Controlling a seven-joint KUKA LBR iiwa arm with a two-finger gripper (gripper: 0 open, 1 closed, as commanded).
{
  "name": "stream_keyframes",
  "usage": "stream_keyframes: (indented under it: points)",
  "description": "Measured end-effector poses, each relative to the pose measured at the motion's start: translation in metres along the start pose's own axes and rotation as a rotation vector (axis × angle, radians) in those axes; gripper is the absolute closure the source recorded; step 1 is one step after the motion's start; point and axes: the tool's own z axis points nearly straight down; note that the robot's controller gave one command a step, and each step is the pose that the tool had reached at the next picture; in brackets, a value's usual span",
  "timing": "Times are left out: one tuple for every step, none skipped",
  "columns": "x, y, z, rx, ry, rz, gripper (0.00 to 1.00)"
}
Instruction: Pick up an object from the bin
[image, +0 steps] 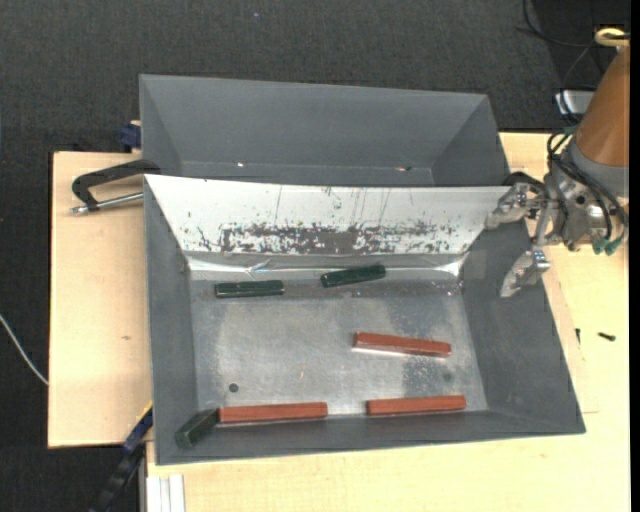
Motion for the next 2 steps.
stream_keyframes:
  points:
    - [0.001,0.041,0.081,0.0,-0.003,-0.049,0.0]
    - [-0.008,0.122,0.078,-0.003,-0.004,-0.169,0.0]
